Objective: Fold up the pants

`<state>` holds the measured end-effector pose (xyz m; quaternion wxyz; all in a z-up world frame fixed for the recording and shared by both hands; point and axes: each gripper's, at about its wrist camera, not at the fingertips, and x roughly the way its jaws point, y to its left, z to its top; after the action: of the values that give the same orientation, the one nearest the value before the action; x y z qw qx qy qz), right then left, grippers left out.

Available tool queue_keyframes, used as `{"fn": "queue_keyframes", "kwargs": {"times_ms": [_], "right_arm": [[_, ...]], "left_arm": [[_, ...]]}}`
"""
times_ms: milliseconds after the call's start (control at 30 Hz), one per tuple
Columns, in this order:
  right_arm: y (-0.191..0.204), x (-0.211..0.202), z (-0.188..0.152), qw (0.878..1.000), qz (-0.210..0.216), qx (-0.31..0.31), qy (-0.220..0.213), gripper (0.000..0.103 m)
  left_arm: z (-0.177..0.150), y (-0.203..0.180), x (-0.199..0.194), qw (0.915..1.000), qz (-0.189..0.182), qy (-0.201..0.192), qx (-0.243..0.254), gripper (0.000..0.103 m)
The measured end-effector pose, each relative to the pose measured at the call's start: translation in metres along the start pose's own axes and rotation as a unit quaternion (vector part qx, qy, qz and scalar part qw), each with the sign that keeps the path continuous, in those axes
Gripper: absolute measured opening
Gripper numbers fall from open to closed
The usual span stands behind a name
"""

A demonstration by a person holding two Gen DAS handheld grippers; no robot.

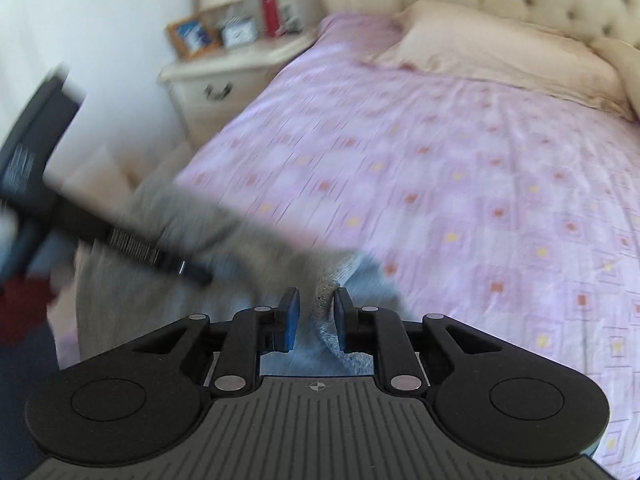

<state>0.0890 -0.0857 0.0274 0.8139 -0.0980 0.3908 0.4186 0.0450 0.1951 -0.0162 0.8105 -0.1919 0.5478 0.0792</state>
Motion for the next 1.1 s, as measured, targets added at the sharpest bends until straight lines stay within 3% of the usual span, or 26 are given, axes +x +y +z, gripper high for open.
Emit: {"fn": "queue_keyframes", "kwargs": {"times_ms": [133, 367, 633, 667, 700, 733, 800, 900, 967, 1033, 1067, 1100], "right_arm": [[-0.018, 0.013, 0.015, 0.999, -0.003, 0.041, 0.002, 0.02], [-0.032, 0.05, 0.012, 0.991, 0.039, 0.111, 0.07, 0.02], [-0.039, 0.061, 0.015, 0.979, 0.085, 0.175, 0.066, 0.022], [-0.04, 0.062, 0.017, 0.979, 0.087, 0.174, 0.059, 0.013], [-0.04, 0.061, 0.021, 0.984, 0.072, 0.158, 0.042, 0.003], [-0.043, 0.061, 0.026, 0.986, 0.056, 0.155, 0.029, 0.003], [-0.056, 0.072, 0.03, 0.977, 0.059, 0.202, 0.035, 0.003], [-0.053, 0.088, 0.026, 0.98, 0.044, 0.19, 0.045, 0.003], [-0.058, 0.088, 0.024, 0.975, 0.051, 0.211, 0.043, 0.003], [-0.064, 0.079, 0.024, 0.973, 0.055, 0.219, 0.043, 0.006], [-0.065, 0.07, 0.025, 0.975, 0.042, 0.217, 0.034, 0.013], [-0.066, 0.058, 0.025, 0.977, 0.023, 0.212, 0.018, 0.013]], "left_arm": [[0.004, 0.0, 0.002, 1.0, 0.002, 0.0, 0.002, 0.048], [-0.001, 0.0, 0.002, 1.0, 0.0, -0.002, 0.002, 0.048], [-0.002, 0.0, 0.001, 1.0, 0.002, -0.005, 0.007, 0.049], [-0.002, 0.0, 0.001, 1.0, 0.001, -0.005, 0.007, 0.049], [-0.002, 0.0, 0.001, 1.0, 0.0, -0.005, 0.007, 0.049], [-0.002, 0.001, 0.001, 0.9999, -0.001, -0.007, 0.007, 0.049], [-0.004, 0.0, 0.002, 0.9998, 0.0, -0.014, 0.017, 0.049], [-0.007, -0.009, 0.003, 0.9985, 0.019, -0.022, 0.047, 0.049], [-0.008, -0.012, 0.003, 0.9978, 0.025, -0.024, 0.057, 0.049], [-0.006, -0.01, 0.002, 0.9981, 0.021, -0.024, 0.052, 0.049], [-0.005, -0.008, 0.001, 0.9984, 0.018, -0.023, 0.048, 0.049], [-0.004, -0.007, 0.0, 0.9987, 0.015, -0.023, 0.043, 0.049]]}}
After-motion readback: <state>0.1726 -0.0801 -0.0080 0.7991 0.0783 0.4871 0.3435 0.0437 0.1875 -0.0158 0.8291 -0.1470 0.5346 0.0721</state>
